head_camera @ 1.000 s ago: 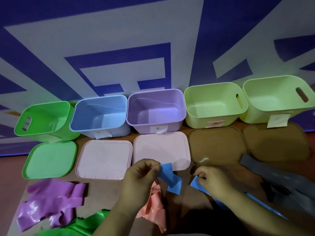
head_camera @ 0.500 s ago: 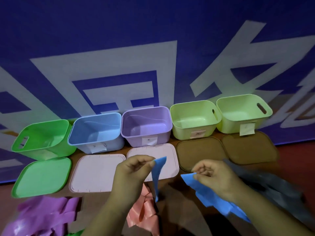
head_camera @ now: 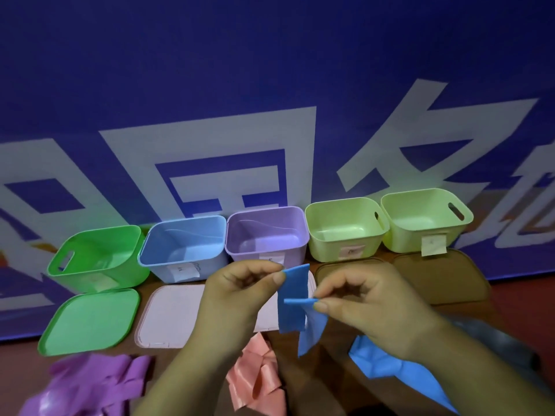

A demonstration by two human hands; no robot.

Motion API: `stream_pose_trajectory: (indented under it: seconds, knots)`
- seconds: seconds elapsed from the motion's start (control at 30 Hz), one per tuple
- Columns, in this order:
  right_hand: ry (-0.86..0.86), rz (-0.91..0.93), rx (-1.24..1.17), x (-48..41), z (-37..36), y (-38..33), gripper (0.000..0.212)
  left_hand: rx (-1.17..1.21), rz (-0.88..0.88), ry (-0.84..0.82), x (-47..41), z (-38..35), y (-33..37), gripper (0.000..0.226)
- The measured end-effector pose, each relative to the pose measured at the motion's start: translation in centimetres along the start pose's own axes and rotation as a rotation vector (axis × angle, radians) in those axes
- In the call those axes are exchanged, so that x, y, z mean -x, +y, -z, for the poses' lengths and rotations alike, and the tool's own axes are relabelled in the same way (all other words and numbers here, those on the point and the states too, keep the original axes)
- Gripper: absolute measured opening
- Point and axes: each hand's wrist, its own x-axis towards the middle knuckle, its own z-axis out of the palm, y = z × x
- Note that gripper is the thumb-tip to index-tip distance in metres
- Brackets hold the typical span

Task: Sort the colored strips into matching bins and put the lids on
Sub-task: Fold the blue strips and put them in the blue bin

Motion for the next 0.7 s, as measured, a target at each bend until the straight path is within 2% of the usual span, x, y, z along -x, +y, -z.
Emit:
stream_pose_trajectory:
  seconds: [0.1,0.2,0.3,0.47,0.57,0.7]
  knots:
    - [0.053,0.11,0.07,-0.2,-0.5,-1.2,0.02,0.032,-0.008,-0.046,0.6,0.1,1.0,0.023]
    - [0.106,0.227,0.117,-0.4,-0.8,-1.8,0.014,0.122,0.024,-0.077,1.0,0.2,1.6,0.01]
    - [0.209,0.226,0.044,-0.5,-1.3,-1.7,0.018,0.221,0.068,-0.101,1.2,0.4,1.6,0.018]
    - [0.299,0.236,0.037,-0.6,-2.3,-1.2,0.017,0.225,0.071,-0.126,1.4,0.4,1.6,0.026]
    - [0.322,0.228,0.048,-0.7,-2.5,-0.8,0.016,0.201,0.057,-0.143,1.2,0.6,1.6,0.024]
    - [0.311,0.221,-0.086,-0.8,-2.9,-0.4,0.023,0.145,0.036,-0.12,1.0,0.6,1.7,0.017]
